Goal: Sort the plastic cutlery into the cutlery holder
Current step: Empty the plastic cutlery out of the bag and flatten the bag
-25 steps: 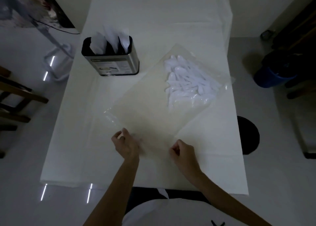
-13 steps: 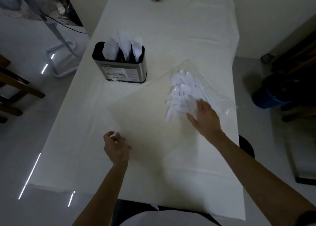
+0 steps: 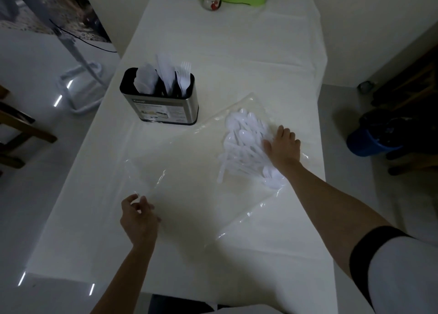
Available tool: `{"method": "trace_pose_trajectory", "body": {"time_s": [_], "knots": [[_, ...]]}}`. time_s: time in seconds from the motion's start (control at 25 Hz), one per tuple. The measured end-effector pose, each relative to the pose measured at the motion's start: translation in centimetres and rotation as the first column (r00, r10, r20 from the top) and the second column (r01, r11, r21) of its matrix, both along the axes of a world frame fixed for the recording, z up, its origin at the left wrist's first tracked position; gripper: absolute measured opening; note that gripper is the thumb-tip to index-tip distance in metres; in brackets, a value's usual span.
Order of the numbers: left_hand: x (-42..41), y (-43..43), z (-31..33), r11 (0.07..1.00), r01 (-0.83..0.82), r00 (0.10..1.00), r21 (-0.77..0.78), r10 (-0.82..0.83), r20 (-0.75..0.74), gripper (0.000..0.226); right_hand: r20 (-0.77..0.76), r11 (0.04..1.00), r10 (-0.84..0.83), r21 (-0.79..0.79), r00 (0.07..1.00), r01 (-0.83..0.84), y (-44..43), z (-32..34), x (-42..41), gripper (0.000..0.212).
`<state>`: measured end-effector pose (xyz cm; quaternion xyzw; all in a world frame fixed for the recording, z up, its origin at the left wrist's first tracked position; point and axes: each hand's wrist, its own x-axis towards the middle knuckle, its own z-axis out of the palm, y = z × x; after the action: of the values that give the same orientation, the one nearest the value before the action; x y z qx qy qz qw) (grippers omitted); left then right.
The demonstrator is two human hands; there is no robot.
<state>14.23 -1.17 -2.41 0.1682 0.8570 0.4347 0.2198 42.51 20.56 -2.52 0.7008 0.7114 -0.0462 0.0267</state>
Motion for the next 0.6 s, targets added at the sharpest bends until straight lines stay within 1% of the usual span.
{"method": "trace_pose_trajectory", "body": {"time_s": [0.08, 0.2, 0.28, 0.32, 0.36, 0.4, 0.44, 0.48, 0.52, 0.6], "knots": [[-0.5, 0.4, -0.1, 1.0, 0.006, 1.0, 0.0, -0.006, -0.013, 0.021, -0.035, 0.999, -0.045, -0.003, 0.998, 0.045, -0.1, -0.3, 0.4, 0.062], [-1.8, 1.1, -0.2, 0.999, 0.031, 0.998, 0.017, -0.03, -0.061, 0.02, -0.161, 0.988, -0.138, -0.089, 0.977, 0.125, -0.4, -0.3, 1.1, 0.044], [-2.8, 1.8, -0.2, 0.998, 0.058, 0.996, 0.037, -0.055, -0.07, 0.022, -0.197, 0.993, -0.113, -0.065, 0.974, 0.102, -1.6, -0.1, 1.6, 0.037], [-3.1, 2.0, -0.1, 0.997, 0.063, 0.997, 0.041, -0.061, -0.052, 0.023, -0.208, 0.995, -0.093, -0.044, 0.974, 0.086, -2.5, 0.1, 1.9, 0.037], [-3.2, 2.2, -0.1, 0.997, 0.072, 0.997, 0.033, -0.072, -0.023, 0.024, -0.253, 0.996, -0.091, -0.039, 0.963, 0.084, -3.4, 0.2, 2.3, 0.036], [-3.1, 2.1, -0.1, 0.996, 0.091, 0.996, 0.017, -0.091, 0.005, 0.022, -0.338, 0.993, -0.119, -0.06, 0.934, 0.105, -4.6, 0.4, 2.7, 0.036], [-2.9, 1.9, -0.2, 0.994, 0.111, 0.993, 0.003, -0.111, 0.025, 0.019, -0.435, 0.986, -0.167, -0.098, 0.885, 0.138, -5.8, 0.4, 3.3, 0.035], [-2.6, 1.5, -0.4, 0.991, 0.133, 0.991, -0.013, -0.132, 0.03, 0.018, -0.5, 0.972, -0.234, -0.152, 0.834, 0.181, -7.2, 0.5, 3.8, 0.035], [-2.5, 1.0, -0.7, 0.986, 0.159, 0.987, -0.047, -0.158, 0.012, 0.017, -0.544, 0.955, -0.295, -0.199, 0.786, 0.221, -8.6, 0.4, 4.2, 0.035], [-2.4, 0.3, -1.0, 0.96, 0.204, 0.975, -0.19, -0.218, -0.052, 0.02, -0.602, 0.916, -0.4, -0.28, 0.691, 0.287, -11.5, 0.1, 5.3, 0.038]]}}
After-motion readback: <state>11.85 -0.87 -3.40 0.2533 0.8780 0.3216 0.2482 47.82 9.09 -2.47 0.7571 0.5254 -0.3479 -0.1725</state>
